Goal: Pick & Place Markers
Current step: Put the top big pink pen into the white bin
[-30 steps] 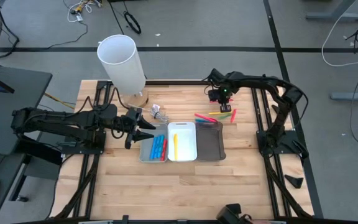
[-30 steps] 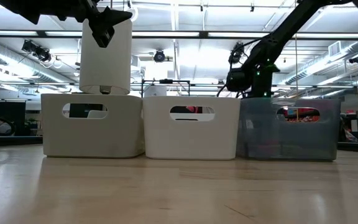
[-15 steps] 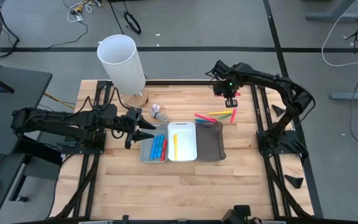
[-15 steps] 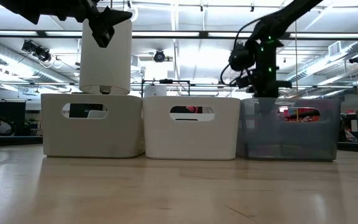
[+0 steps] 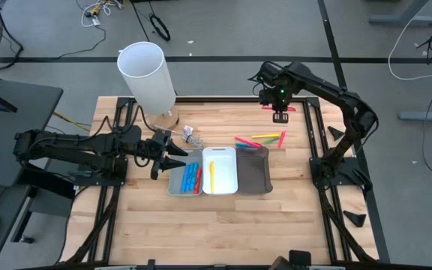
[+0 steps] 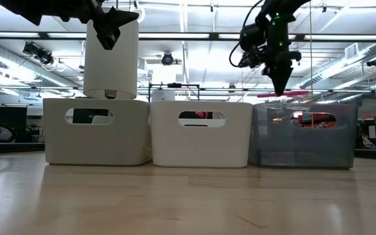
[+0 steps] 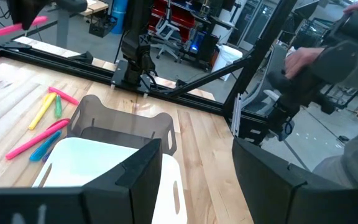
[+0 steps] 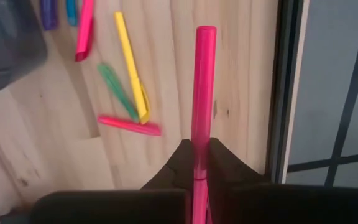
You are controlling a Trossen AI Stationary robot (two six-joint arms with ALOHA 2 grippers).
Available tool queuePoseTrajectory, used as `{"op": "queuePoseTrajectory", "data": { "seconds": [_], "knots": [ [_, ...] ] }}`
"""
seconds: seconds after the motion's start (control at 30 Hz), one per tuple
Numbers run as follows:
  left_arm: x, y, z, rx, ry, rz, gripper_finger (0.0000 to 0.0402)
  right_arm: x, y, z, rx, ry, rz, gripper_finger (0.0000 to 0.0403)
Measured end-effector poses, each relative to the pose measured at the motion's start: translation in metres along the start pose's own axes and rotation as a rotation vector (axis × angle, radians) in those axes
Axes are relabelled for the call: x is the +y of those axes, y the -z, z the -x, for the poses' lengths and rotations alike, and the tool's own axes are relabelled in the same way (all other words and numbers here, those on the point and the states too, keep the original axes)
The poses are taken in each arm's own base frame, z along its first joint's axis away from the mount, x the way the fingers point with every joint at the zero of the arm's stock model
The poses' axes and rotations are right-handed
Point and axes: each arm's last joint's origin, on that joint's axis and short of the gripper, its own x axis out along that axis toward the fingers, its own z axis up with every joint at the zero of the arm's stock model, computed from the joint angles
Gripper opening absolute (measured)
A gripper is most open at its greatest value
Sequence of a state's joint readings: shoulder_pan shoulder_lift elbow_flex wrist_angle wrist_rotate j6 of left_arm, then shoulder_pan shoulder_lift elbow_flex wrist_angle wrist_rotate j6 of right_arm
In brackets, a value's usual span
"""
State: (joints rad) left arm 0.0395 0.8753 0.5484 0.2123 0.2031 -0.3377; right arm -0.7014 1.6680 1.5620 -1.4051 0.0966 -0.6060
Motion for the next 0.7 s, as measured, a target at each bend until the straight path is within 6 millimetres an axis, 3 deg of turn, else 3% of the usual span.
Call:
{"op": "queuePoseTrajectory", "data": {
  "seconds": [0.3,0.7],
  "knots": [
    [0.000,0.000,0.000,0.000,0.000,0.000,0.0202,0.003,-0.004,0.004,-0.021,0.002,0.040,0.0011],
    [0.000,0.000,0.000,0.000,0.000,0.000,0.0202,0.033,-0.023,0.007,-0.079,-0.029,0.450,0.0011]
  ]
}}
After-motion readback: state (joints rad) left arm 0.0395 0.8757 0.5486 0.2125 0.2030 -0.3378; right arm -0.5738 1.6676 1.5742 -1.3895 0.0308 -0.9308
